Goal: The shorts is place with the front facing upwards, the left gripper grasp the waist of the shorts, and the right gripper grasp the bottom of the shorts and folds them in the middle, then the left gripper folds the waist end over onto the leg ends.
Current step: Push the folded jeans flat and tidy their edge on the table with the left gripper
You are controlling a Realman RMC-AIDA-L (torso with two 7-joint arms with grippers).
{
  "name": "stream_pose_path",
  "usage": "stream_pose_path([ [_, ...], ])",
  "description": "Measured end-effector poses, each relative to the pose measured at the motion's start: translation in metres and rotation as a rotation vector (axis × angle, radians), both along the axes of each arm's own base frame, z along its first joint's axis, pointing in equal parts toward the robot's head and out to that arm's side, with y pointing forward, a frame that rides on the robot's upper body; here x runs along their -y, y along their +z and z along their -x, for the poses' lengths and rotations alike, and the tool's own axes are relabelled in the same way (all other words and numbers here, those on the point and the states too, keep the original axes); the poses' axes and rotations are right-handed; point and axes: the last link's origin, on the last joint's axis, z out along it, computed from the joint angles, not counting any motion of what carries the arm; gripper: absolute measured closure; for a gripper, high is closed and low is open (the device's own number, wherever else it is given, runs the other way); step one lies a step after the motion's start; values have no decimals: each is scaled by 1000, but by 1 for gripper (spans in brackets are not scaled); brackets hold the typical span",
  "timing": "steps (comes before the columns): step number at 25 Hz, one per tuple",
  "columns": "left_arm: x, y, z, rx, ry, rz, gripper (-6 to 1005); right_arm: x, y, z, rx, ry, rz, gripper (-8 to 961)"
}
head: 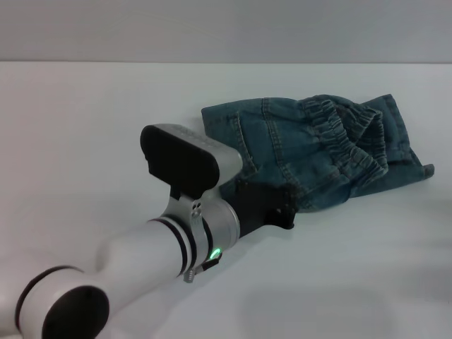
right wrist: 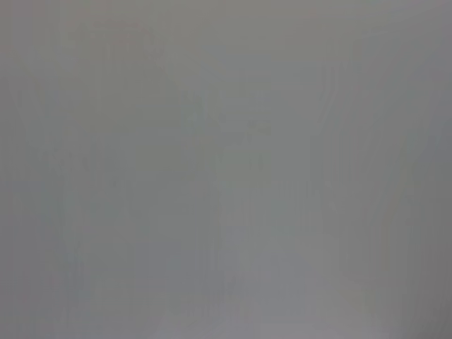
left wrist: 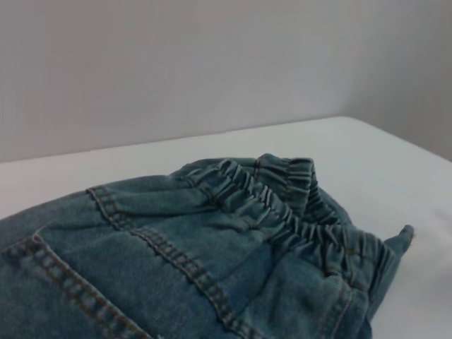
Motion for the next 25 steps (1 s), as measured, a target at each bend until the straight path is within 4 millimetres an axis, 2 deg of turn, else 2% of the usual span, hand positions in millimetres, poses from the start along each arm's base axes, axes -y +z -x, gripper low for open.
stream_pose_path([
  [7, -16, -4, 6, -28, 25, 9, 994, 3, 2, 2, -8, 4, -15, 953],
  [18, -40, 2, 11, -59, 10, -51, 993, 5, 1, 5, -16, 11, -15, 952],
  [23, -42, 2, 11, -63, 10, -55, 992, 9, 2, 5, -22, 9, -21, 952],
  [25, -51, 2, 15, -73, 28, -61, 992, 10, 2, 5, -23, 7, -24, 952],
])
